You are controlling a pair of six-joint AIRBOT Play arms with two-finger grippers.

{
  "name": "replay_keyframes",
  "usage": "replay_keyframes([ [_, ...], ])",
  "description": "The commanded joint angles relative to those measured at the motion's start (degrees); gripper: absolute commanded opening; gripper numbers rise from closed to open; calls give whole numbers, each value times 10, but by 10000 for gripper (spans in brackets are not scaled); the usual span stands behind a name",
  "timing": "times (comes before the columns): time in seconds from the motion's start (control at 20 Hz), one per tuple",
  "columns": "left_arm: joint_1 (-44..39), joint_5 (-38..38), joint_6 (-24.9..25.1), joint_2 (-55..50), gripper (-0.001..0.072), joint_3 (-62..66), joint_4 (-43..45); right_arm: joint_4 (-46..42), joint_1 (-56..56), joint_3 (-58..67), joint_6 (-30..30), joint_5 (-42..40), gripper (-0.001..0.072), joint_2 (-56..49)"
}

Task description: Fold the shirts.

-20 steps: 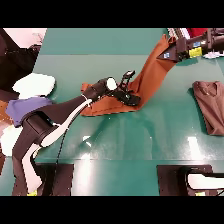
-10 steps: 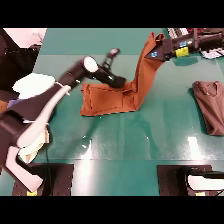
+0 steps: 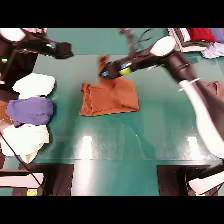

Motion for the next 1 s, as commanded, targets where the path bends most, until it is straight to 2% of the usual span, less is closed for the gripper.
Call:
replay_keyframes([
  [0.0,55,-42,5,29,25,0,5,-3,71,0,-19,-115,565,-50],
  [0.1,59,-61,7,29,25,0,10,-21,63,0,-19,-82,550,-47],
  [0.2,57,-72,20,29,26,0,7,-79,29,0,-14,1,547,-30],
  [0.25,57,-75,20,29,25,0,5,-104,5,-1,-8,51,516,-20],
  [0.35,57,-78,20,29,26,0,5,-134,-50,-36,-5,115,501,7],
  [0.5,57,-80,20,29,25,0,4,-138,-150,-145,7,137,501,56],
  [0.65,57,-79,20,29,26,0,1,-136,-245,-252,9,102,506,83],
  [0.75,57,-79,20,29,25,0,-1,-93,-290,-294,8,93,717,68],
  [0.95,57,-76,20,29,26,0,-2,35,-316,-315,-15,93,691,2],
])
